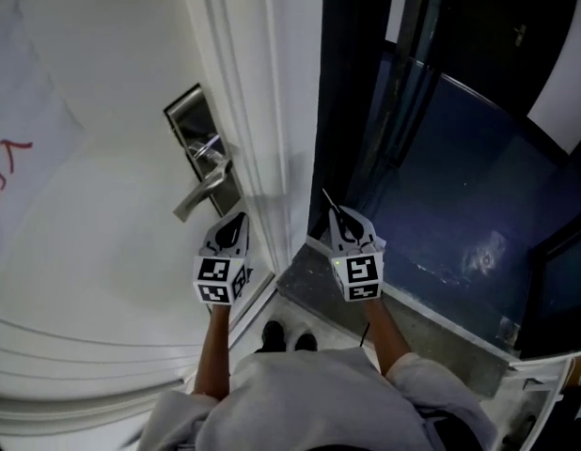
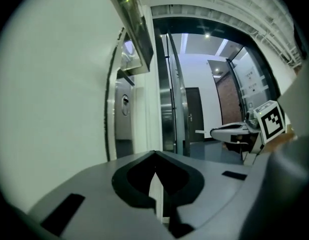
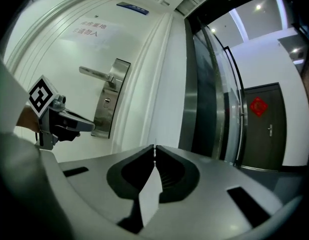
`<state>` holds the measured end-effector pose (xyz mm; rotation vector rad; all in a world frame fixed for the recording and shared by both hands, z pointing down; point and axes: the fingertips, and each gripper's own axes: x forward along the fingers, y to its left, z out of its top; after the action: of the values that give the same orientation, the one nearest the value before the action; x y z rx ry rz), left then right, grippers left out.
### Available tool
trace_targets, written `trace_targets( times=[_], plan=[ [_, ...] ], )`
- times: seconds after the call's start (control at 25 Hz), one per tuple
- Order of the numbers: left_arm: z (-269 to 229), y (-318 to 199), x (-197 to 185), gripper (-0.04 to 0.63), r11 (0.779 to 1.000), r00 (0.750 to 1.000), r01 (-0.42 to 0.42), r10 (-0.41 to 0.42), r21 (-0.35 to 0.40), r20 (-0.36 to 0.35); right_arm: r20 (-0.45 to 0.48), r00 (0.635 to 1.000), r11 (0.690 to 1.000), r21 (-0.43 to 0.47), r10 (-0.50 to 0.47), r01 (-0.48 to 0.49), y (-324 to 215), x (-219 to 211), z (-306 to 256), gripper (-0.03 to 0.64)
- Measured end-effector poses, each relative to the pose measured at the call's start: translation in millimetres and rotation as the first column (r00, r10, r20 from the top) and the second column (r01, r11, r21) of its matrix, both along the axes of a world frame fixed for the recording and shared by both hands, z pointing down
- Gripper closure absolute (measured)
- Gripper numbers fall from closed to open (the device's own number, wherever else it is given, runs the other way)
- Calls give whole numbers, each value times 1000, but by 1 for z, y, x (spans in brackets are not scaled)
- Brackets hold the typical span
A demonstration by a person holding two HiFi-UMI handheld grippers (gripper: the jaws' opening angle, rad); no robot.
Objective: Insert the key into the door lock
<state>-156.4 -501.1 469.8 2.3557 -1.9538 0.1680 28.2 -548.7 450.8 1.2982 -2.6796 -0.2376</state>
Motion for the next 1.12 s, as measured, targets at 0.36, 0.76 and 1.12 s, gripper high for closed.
trace_targets(
  times=[0.36, 0.76, 1.12],
  plan=[
    [-12, 52, -59, 578, 984, 984, 175, -175, 25, 28, 16, 974, 973, 33, -227, 227, 20, -90, -14, 588],
    [-15, 101, -101, 578, 952, 952, 303, -304, 30, 32, 13, 920, 918, 64, -392, 391, 53, -156, -24, 588],
    [-17, 100, -98, 578, 959, 959, 281, -282, 39, 27, -195, 901, 863, 270, -387, 428, 60, -171, -58, 588]
  ],
)
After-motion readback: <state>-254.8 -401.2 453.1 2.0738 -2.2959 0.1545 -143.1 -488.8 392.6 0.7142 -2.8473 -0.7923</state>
